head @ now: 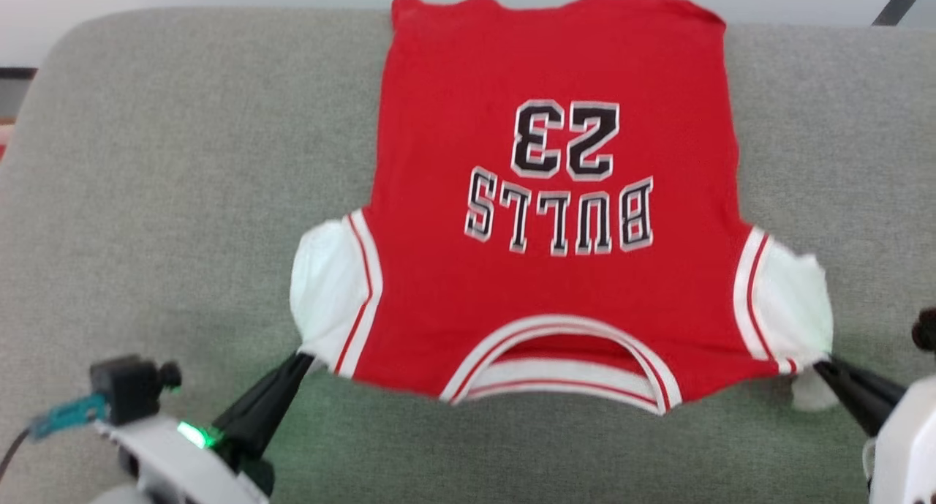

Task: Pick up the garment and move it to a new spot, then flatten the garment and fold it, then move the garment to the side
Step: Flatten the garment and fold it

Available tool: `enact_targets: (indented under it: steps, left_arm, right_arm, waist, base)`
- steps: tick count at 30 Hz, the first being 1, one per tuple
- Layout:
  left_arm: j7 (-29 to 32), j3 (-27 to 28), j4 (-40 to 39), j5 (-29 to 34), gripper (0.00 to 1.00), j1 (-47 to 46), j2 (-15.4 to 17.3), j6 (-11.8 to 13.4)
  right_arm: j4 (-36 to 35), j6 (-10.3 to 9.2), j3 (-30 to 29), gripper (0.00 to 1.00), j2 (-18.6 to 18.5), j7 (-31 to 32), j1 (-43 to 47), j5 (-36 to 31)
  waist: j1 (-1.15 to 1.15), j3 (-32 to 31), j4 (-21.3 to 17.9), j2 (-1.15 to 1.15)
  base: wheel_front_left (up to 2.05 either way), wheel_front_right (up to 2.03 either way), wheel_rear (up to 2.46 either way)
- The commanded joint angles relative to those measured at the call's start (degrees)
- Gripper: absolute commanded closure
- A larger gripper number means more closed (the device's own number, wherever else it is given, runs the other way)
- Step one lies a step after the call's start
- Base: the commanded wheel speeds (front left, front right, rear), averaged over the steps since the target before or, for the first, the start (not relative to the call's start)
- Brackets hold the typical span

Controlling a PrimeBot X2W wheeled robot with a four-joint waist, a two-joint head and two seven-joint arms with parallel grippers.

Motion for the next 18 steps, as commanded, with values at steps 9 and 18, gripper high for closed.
enact_targets:
  steps: [9, 18]
  left_arm:
    - [-0.1, 5.1, -10.1, -0.3, 1.0, 14.4, 7.3, 0.3]
    - [1.6, 3.8, -10.1, 1.3, 1.0, 15.3, 5.2, 0.4]
  right_arm:
    - [-9.9, -0.04, -3.8, 1.0, 2.3, 7.3, 12.1, 0.7]
    - [-7.6, -0.04, -1.0, 1.0, 2.0, 9.6, 12.5, 3.9]
  waist:
    - [0.0, -2.0, -0.5, 0.0]
    - [0.0, -1.4, -0.8, 0.0]
  base:
    - [0.0, 0.0, 0.0]
    - [0.0, 0.0, 0.0]
